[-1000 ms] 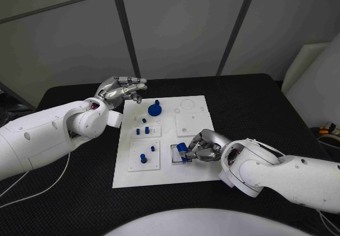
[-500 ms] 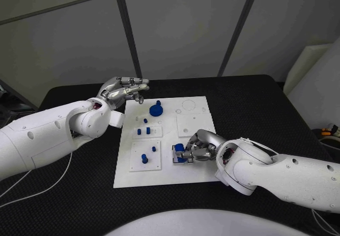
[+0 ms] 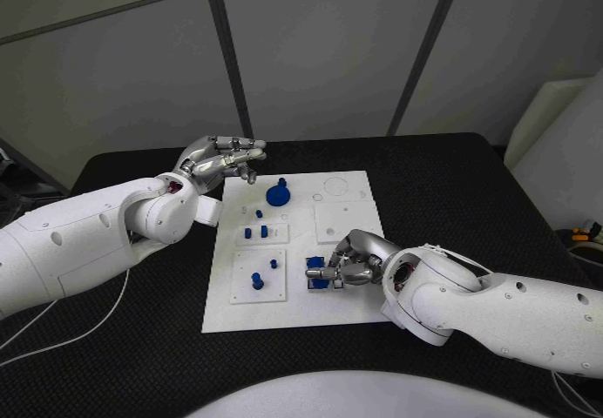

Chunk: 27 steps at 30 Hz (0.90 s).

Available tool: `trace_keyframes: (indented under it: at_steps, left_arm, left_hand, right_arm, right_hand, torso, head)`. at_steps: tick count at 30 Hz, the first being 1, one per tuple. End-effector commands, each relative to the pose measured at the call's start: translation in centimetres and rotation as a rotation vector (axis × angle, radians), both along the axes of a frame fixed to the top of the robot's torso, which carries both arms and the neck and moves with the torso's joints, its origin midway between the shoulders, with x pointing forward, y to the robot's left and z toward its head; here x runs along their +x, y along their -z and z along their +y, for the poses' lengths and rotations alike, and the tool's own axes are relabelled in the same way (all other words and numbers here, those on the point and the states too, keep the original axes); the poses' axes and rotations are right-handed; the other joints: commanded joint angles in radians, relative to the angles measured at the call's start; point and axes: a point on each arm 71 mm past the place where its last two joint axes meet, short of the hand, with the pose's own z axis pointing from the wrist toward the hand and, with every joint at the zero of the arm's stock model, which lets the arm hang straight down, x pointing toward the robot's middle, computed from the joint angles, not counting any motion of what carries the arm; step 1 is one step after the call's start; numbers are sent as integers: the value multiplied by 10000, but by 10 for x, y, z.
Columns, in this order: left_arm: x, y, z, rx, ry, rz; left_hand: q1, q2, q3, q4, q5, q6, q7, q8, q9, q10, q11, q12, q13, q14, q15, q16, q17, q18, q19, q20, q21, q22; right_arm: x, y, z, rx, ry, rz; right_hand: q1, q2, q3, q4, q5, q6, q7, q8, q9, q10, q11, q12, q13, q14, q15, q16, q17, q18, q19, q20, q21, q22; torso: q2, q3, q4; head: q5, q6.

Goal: Assemble the parts on the task board

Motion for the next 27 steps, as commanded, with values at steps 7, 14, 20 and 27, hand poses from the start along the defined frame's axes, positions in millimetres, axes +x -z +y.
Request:
trace_keyframes:
  at_steps: [7, 14, 20, 27]
  left_arm:
    - [0, -1, -1, -82, 97, -23]
    - [0, -1, 0, -72, 85, -17]
    - [0, -1, 0, -71, 87, -11]
    - [0, -1, 1, -63, 73, -5]
  left_hand:
    - [-43, 18, -42, -1, 37, -52, -22, 22, 0, -41, 5, 35, -16, -45, 40, -25, -12, -108, -43, 52, -48, -12]
    - [-43, 18, -42, -1, 37, -52, -22, 22, 0, -41, 5, 35, -16, -45, 40, -25, -12, -108, -43, 52, -48, -12]
    - [-43, 18, -42, -1, 37, -52, -22, 22, 0, -41, 5, 35, -16, -45, 40, -25, -12, -108, -43, 52, -48, -12]
    - [-43, 18, -42, -1, 37, -52, -22, 22, 0, -41, 5, 35, -16, -45, 40, -25, -12, -108, -43, 52, -48, -12]
  right_arm:
    - [-2, -6, 2, 236, -225, -556]
    - [-5, -11, -3, 359, -366, -916]
    - [-7, -15, -7, 445, -454, -1140]
    - [-10, -17, -10, 505, -538, -1187]
  right_hand:
    - [69, 177, 496, -36, 254, -22, -29, 136, 121, 12, -63, -47, 69, 609, -51, -32, 397, -129, 336, -58, -53, 1798]
    - [1594, 468, 713, -309, 669, 99, -122, 359, 296, 76, -142, -31, 181, 620, -118, -19, 447, -137, 360, -116, -38, 1828]
    - [1604, 429, 597, -208, 666, 91, -126, 399, 330, 93, -147, -26, 207, 625, -126, -9, 471, -142, 376, -125, -25, 1845]
    - [1450, 349, 391, -53, 559, 48, -123, 433, 369, 94, -145, -57, 212, 625, -126, -12, 475, -144, 380, -130, -23, 1852]
  torso:
    - [0, 15, -2]
    - [2, 11, -16]
    - [-4, 13, -9]
    - [-1, 3, -7]
  head:
    - [11, 37]
    - [24, 38]
    - [60, 35]
    - [72, 44]
